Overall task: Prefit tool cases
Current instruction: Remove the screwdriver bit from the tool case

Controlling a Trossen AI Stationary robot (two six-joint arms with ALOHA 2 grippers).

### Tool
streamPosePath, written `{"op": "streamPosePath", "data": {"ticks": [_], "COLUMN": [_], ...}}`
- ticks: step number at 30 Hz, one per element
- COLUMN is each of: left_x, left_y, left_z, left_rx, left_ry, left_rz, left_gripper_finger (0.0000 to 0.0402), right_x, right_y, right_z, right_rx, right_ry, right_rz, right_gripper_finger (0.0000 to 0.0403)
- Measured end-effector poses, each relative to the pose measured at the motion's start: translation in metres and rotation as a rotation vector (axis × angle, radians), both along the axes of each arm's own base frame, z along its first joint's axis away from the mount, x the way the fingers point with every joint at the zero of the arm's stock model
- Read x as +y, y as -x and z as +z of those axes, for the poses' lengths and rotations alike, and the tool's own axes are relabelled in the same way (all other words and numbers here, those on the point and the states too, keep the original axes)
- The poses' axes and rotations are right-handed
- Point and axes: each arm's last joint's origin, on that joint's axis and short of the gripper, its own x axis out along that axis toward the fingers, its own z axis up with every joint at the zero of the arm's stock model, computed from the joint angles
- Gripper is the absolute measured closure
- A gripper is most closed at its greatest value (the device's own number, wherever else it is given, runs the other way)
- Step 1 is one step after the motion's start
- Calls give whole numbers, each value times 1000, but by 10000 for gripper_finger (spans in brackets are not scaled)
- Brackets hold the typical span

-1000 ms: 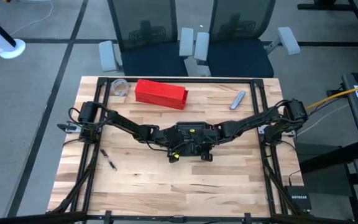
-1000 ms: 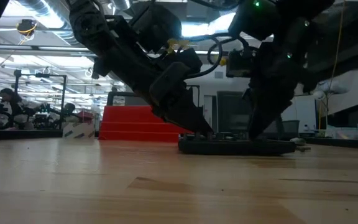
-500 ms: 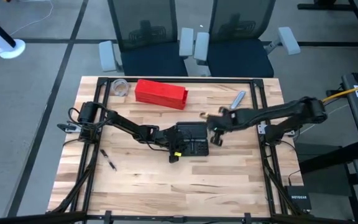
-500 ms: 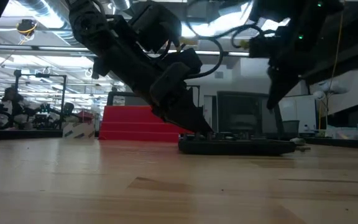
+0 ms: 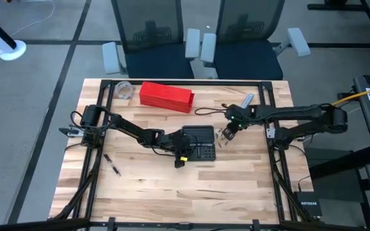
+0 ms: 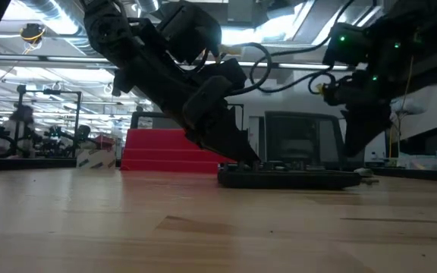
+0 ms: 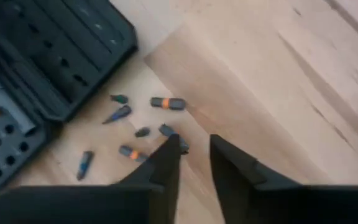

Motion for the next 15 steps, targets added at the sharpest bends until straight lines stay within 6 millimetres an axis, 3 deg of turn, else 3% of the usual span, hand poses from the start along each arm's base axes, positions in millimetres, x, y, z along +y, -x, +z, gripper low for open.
{"op": "streamPosePath", "data": {"ticks": [8, 15], "left_x": [0, 0], "left_y": [0, 0], "left_z": [0, 0], "left_rx": [0, 0], "left_ry": [1, 0], "left_rz": [2, -1], "left_gripper_finger": [401, 402], "right_x": [0, 5], "right_y": [-12, -21], "right_z": [12, 16], "right_rx": [-97, -209], "right_ry": [-29, -124], "right_rz": [120, 216], "right_gripper_finger": [190, 167]}}
